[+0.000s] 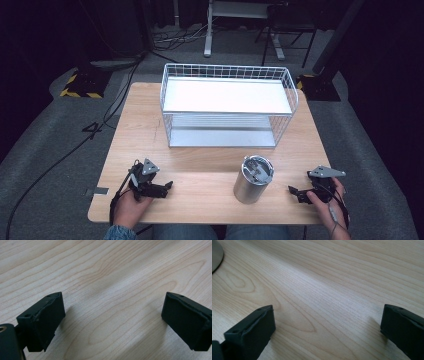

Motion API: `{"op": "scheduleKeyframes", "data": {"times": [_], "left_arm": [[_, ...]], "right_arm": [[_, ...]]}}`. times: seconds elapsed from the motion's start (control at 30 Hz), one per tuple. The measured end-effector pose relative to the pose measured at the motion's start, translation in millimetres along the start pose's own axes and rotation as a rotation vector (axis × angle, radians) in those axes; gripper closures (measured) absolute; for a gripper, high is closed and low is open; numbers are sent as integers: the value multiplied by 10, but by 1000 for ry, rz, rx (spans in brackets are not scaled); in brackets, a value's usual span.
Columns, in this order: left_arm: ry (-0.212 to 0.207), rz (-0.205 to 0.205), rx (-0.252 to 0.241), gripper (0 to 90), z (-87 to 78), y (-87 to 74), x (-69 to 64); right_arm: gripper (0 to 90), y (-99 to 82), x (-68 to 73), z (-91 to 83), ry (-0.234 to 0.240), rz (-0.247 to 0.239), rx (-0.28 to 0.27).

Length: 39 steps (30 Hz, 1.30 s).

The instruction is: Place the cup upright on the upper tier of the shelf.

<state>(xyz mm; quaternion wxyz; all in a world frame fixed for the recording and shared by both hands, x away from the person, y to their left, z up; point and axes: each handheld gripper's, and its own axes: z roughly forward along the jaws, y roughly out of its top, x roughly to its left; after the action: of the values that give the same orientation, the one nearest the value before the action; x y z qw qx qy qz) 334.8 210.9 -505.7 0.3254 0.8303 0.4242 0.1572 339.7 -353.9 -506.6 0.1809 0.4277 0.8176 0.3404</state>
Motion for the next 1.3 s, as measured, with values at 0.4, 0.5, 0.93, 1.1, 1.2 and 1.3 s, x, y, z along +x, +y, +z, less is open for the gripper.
{"op": "scheduleKeyframes", "data": {"times": [0.4,0.5,0.93,1.1,1.2,1.3], "left_arm": [[5,-15,-3,55,24,23,9],[6,-15,-3,55,24,23,10],[7,-15,-4,56,24,24,10],[7,-15,-3,57,24,24,10],[7,-15,-3,57,24,24,10],[8,-15,-4,57,24,24,10]], "right_arm": [[0,-1,2,-1,0,2,0],[0,-3,7,-3,-5,6,0],[17,35,42,-25,-7,-9,24],[17,115,110,-141,12,-24,2],[17,162,157,-222,23,-27,-12],[17,209,206,-300,37,-31,-16]]}}
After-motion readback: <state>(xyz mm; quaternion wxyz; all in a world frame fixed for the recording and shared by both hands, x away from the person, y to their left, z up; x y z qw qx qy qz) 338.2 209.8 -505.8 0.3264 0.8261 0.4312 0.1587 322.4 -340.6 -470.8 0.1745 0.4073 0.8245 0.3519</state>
